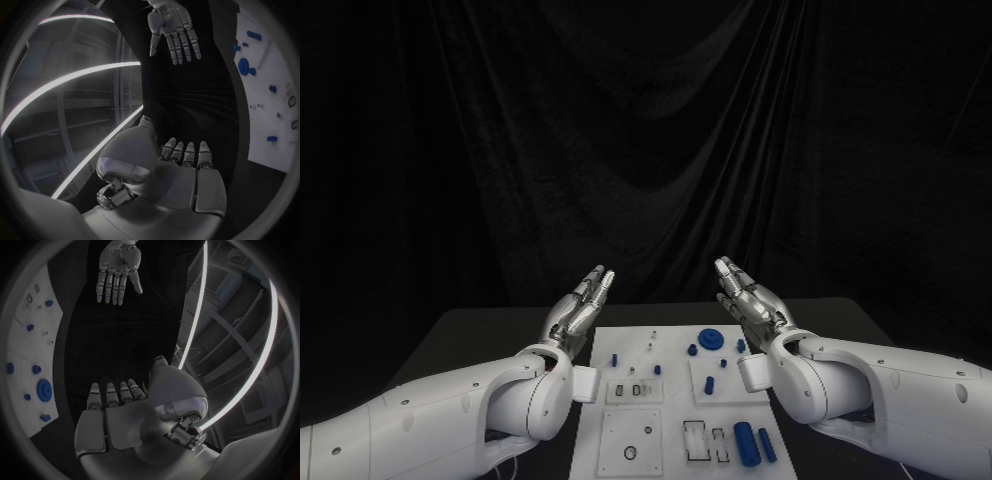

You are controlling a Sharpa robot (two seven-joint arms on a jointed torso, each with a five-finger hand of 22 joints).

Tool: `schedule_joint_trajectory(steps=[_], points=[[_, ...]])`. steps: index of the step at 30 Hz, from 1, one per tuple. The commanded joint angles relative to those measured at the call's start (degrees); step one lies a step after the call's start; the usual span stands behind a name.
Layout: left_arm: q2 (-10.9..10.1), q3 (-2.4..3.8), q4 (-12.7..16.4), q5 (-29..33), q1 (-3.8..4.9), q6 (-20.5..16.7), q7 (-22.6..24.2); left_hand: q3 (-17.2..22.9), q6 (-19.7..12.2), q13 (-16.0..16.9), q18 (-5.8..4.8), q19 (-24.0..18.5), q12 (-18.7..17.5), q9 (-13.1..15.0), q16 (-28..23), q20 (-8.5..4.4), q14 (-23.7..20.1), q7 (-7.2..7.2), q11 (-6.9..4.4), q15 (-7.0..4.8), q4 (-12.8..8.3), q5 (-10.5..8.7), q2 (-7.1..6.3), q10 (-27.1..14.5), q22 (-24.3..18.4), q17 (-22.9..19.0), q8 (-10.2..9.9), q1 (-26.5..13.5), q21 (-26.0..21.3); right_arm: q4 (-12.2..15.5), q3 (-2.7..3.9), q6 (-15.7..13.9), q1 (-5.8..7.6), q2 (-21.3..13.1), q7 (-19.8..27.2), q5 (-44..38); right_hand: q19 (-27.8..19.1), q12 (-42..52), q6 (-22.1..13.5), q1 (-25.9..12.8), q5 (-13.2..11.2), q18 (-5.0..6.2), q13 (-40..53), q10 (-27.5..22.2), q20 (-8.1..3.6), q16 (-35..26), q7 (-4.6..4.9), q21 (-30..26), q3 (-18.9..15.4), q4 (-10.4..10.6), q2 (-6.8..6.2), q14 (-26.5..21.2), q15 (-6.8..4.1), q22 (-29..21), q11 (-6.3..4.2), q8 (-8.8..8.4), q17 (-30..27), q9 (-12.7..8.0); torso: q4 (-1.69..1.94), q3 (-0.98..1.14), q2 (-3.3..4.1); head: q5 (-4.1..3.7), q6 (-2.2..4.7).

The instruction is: Assemble the parts on the task board

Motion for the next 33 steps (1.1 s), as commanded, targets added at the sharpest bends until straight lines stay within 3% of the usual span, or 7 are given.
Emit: schedule_joint_trajectory(steps=[1,7,15,16,25,28,33], points=[[0.6,-1.17,-0.7,3.2,1.57,14.1,4.8,-0.6,0.6,-0.1,1.0,0.0,-0.4,0.1,-0.4,0.85,0.1,-0.2,-0.55,-2.79,0.7,0.16,0.26,0.1,-0.1,-0.1,0.3,2.8,-0.2,-0.1,-1.24,11.7,1.62,-0.2,-2.0,5.2,0.1,-0.3,0.4,2.9,0.8,1.08,-0.1,0.1,1.2,-0.2,-0.19,-0.2,-0.7,0.5,-0.04,0.0,-1.31,-0.1,-0.03,0.47,-0.1,0.1,0.03,-0.01,0.02,-0.01,0.01],[1.3,-3.6,-1.8,5.0,3.84,22.4,6.8,-0.7,0.8,-0.1,1.03,0.0,-0.4,0.1,-0.4,0.74,0.1,-0.21,-0.53,-3.02,0.8,-0.22,0.14,0.1,-0.1,-0.1,0.3,3.2,-0.2,-0.3,-3.13,15.8,3.49,-0.3,-2.5,7.0,0.1,-0.3,0.6,3.5,0.8,1.1,-0.1,0.1,1.8,-0.2,0.04,-0.2,-0.6,0.5,-0.36,0.0,-0.36,-0.1,0.46,0.53,-0.1,0.1,0.03,-0.01,0.02,-0.01,0.01],[1.7,-4.77,-2.3,5.8,4.94,26.5,7.7,-0.7,1.0,-0.1,1.03,0.0,-0.4,0.2,-0.4,0.84,0.1,-0.14,-0.32,-2.91,0.8,-0.47,0.2,0.1,-0.1,-0.1,0.3,3.4,-0.2,-0.3,-3.3,16.2,3.66,-0.3,-2.6,7.2,0.1,-0.3,0.8,3.5,0.8,1.15,-0.1,0.1,2.8,-0.2,0.35,-0.2,-0.4,0.6,-0.5,0.0,1.31,-0.1,2.35,0.63,-0.1,0.2,0.03,-0.01,0.02,-0.01,0.01],[1.1,-4.79,-4.7,0.3,4.68,28.6,11.1,-0.7,1.0,-0.1,1.03,0.0,-0.4,0.2,-0.4,0.84,0.1,-0.14,-0.32,-2.91,0.8,-0.47,0.2,0.1,-0.1,-0.1,0.3,3.4,-0.2,-1.5,-3.3,21.7,3.65,-2.0,-2.1,1.0,0.1,-0.3,0.8,3.5,0.8,1.15,-0.1,0.1,2.8,-0.2,0.35,-0.2,-0.4,0.6,-0.5,0.0,1.31,-0.1,2.35,0.63,-0.1,0.2,-0.22,0.13,0.02,0.89,-4.39],[0.4,-4.79,-5.6,-4.3,4.5,28.2,12.3,-0.8,1.8,-0.1,1.07,0.0,-0.4,0.2,-0.4,2.58,0.1,0.75,1.54,-0.54,0.8,0.19,0.29,0.1,-0.1,-0.1,0.4,5.0,-0.2,-2.2,-3.3,23.9,3.65,-2.4,-2.1,-2.5,0.1,-0.3,1.6,4.6,0.8,1.25,-0.1,0.1,4.04,-0.2,1.23,-0.2,0.3,0.5,-0.68,0.0,4.01,-0.1,4.82,0.98,-0.1,0.3,-0.07,0.02,-0.06,0.7,-6.09],[-0.1,-4.79,-5.8,-6.6,4.46,27.6,12.9,-0.8,2.7,0.0,1.06,0.0,-0.3,0.3,-0.4,3.65,0.1,1.22,2.21,0.13,0.8,0.57,0.02,0.2,-0.1,-0.1,0.5,5.8,-0.2,-2.5,-3.3,24.6,3.65,-2.9,-1.7,-5.4,1.0,-0.3,2.7,7.7,0.8,1.41,-0.1,0.1,6.76,-0.2,2.39,0.7,1.4,0.1,-1.4,0.0,7.04,0.6,6.74,1.42,-0.1,0.5,-0.12,0.05,-0.02,0.77,-7.39],[-1.3,-4.79,-6.4,-10.6,4.44,26.0,14.3,-0.6,3.8,0.4,1.08,0.2,0.2,0.4,-0.4,5.14,0.1,0.87,2.77,1.74,0.8,2.89,-0.44,1.3,0.1,-0.1,0.6,8.4,0.0,-2.7,-3.3,24.6,3.78,-4.1,-1.7,-12.0,8.8,0.8,4.7,14.0,0.8,1.48,0.3,0.3,10.01,0.5,4.08,5.1,2.7,-1.8,-2.21,1.0,9.5,2.9,9.55,2.08,0.5,0.8,-0.14,0.1,0.01,0.73,-10.12]])
